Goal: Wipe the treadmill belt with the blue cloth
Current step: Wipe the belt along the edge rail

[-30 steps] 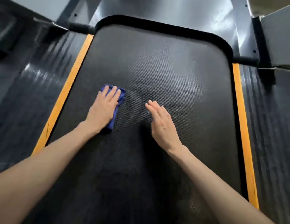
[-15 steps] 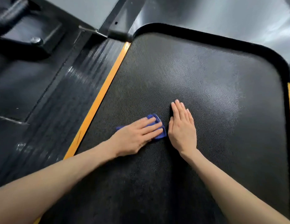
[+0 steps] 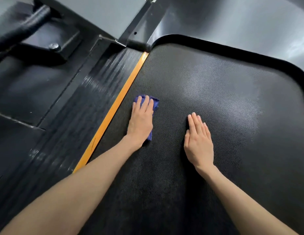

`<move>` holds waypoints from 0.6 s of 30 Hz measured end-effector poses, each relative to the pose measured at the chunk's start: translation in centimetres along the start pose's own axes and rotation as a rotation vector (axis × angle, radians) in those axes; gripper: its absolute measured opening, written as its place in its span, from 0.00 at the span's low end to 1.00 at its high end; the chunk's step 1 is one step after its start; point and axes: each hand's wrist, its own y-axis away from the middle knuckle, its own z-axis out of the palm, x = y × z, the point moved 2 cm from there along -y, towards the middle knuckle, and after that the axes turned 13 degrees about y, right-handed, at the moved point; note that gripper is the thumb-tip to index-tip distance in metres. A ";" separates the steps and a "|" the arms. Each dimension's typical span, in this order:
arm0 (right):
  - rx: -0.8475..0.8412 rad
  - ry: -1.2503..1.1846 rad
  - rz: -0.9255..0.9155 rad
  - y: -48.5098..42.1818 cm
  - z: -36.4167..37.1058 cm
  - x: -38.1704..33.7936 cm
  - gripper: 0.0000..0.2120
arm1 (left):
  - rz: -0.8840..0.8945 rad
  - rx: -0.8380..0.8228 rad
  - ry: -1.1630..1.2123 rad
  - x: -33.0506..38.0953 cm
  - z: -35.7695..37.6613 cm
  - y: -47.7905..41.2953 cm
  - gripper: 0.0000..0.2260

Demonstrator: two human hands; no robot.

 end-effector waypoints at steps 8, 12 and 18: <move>0.021 0.015 0.021 -0.1 0.2 -0.4 0.25 | 0.523 -0.295 -0.120 0.8 -0.1 3.7 0.21; 0.021 -0.002 0.015 -0.1 0.0 -0.3 0.25 | 0.041 -0.236 -0.184 -0.9 -0.9 -6.4 0.21; 0.045 -0.016 0.036 -0.3 0.0 -0.3 0.25 | 0.357 -0.116 -0.129 1.5 0.5 -7.1 0.20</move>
